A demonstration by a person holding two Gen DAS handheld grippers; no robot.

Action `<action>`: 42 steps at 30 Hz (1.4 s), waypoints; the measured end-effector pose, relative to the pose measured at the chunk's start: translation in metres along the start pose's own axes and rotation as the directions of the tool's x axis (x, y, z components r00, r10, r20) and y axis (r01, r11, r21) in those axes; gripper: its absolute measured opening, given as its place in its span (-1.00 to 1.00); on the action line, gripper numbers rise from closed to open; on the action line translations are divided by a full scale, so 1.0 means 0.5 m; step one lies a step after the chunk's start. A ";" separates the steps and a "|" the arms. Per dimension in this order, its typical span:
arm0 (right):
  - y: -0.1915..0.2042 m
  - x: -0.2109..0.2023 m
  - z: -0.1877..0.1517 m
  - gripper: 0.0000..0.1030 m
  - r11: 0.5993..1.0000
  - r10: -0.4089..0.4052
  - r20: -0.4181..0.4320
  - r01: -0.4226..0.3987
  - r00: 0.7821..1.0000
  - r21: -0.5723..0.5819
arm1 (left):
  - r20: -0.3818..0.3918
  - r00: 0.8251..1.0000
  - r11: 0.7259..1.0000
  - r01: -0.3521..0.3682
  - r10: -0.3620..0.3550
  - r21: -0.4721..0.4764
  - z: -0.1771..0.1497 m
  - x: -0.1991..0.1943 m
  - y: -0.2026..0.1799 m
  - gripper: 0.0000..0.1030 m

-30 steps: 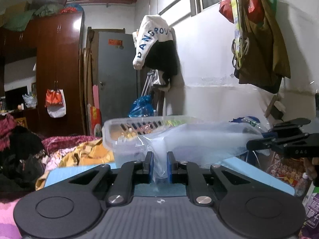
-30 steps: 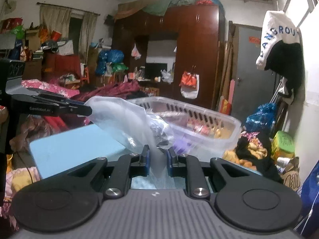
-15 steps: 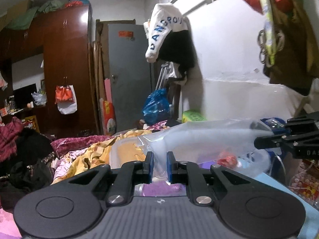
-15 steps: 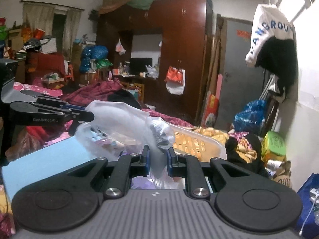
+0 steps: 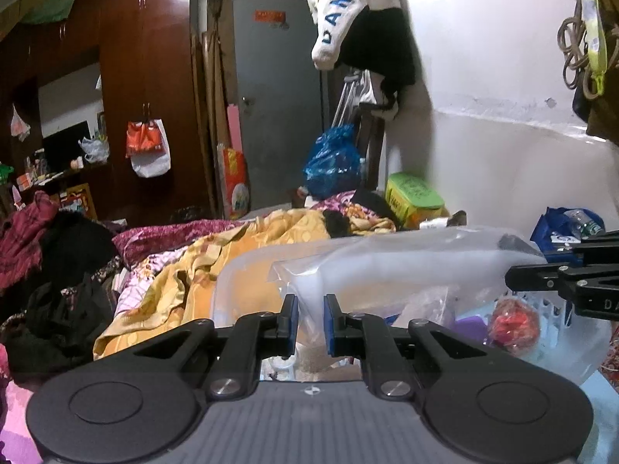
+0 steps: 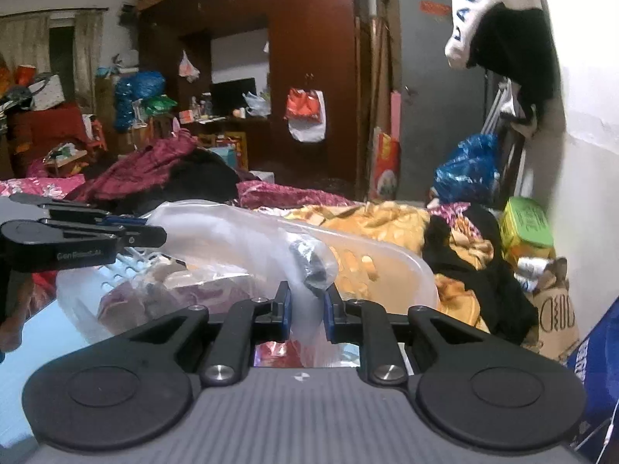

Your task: Organize objects

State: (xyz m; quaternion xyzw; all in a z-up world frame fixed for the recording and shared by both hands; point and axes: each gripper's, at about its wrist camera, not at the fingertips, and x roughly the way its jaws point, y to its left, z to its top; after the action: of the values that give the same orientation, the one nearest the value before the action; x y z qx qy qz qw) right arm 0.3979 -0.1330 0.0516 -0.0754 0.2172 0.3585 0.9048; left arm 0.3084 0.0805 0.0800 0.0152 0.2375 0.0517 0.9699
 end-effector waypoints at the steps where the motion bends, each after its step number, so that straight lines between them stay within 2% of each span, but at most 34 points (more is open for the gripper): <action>1: 0.001 0.001 -0.001 -0.62 1.000 0.001 -0.010 -0.001 1.000 0.002 | -0.003 1.000 1.000 -0.004 0.004 0.003 -0.001 0.001 -0.002 -0.67; 4: 0.009 0.004 0.002 -0.50 0.999 -0.045 -0.034 0.045 0.998 -0.014 | -0.007 1.000 1.000 -0.026 0.027 0.005 0.001 0.007 -0.006 -0.58; 6: 0.008 0.004 0.008 -0.24 0.998 -0.062 -0.033 0.062 0.998 -0.008 | 0.007 0.999 0.999 -0.048 0.048 0.002 0.007 0.009 -0.006 -0.47; 7: 0.010 0.002 0.010 -0.17 0.998 -0.068 -0.033 0.068 0.997 -0.003 | 0.012 0.999 0.999 -0.052 0.052 0.005 0.006 0.005 -0.006 -0.25; 8: 0.010 0.000 0.012 -0.06 0.997 -0.077 -0.026 0.077 0.997 -0.001 | 0.013 0.999 0.999 -0.052 0.051 0.012 0.006 0.002 -0.006 -0.11; 9: 0.011 -0.004 0.012 0.12 0.996 -0.086 -0.014 0.086 0.996 -0.006 | 0.014 0.999 0.999 -0.050 0.050 0.018 0.004 -0.001 -0.006 0.18; 10: 0.011 -0.007 0.011 0.19 0.996 -0.093 -0.009 0.093 0.996 -0.008 | 0.019 0.998 0.998 -0.052 0.052 0.026 0.004 -0.003 -0.007 0.43; 12: 0.007 -0.007 0.012 0.28 0.995 -0.103 -0.007 0.103 0.995 -0.007 | 0.039 0.997 0.997 -0.063 0.061 0.040 0.002 -0.013 -0.010 0.63; 13: 0.006 -0.008 0.013 0.37 0.995 -0.104 -0.006 0.104 0.995 -0.003 | 0.043 0.997 0.998 -0.059 0.057 0.038 0.000 -0.018 -0.010 0.64; 15: 0.010 -0.017 0.012 0.91 0.992 -0.124 0.031 0.124 0.992 -0.007 | 0.038 0.999 0.999 -0.023 0.022 0.024 -0.006 -0.028 -0.008 0.72; 16: 0.010 -0.022 0.013 1.00 0.991 -0.135 0.056 0.136 0.989 -0.012 | 0.030 1.000 1.000 -0.010 0.009 0.019 -0.007 -0.029 -0.007 0.84; 18: 0.015 -0.031 0.010 1.00 0.991 -0.127 0.084 0.129 0.988 -0.018 | 0.014 1.000 1.000 0.002 -0.002 0.012 -0.013 -0.032 -0.006 0.90; 22: 0.012 -0.031 0.007 1.00 0.995 -0.098 0.041 0.097 0.994 0.029 | 0.020 1.000 1.000 0.004 -0.004 0.002 -0.021 -0.049 -0.001 0.90; 26: 0.019 -0.050 -0.006 1.00 0.997 -0.071 0.066 0.069 0.995 0.027 | 0.016 1.000 1.000 -0.013 0.012 0.026 -0.037 -0.081 -0.006 0.90; 30: 0.030 -0.086 -0.011 1.00 0.999 -0.039 0.071 0.038 0.997 0.022 | 0.058 0.998 0.999 -0.009 0.006 0.052 -0.056 -0.126 -0.019 0.90; 35: 0.049 -0.144 -0.016 1.00 0.999 -0.037 0.124 0.036 0.992 0.009 | 0.091 0.996 0.998 -0.007 0.002 0.057 -0.072 -0.177 -0.040 0.90; 42: 0.072 -0.208 -0.022 1.00 0.993 -0.109 0.082 0.105 0.991 0.049 | 0.170 0.986 0.995 -0.021 0.004 0.099 -0.091 -0.291 -0.076 0.90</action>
State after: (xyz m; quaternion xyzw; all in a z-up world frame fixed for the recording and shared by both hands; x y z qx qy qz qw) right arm 0.3021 -0.1739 0.0888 -0.0516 0.1823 0.3076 0.9325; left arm 0.1628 0.0274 0.1044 0.0698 0.1566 0.0445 0.9842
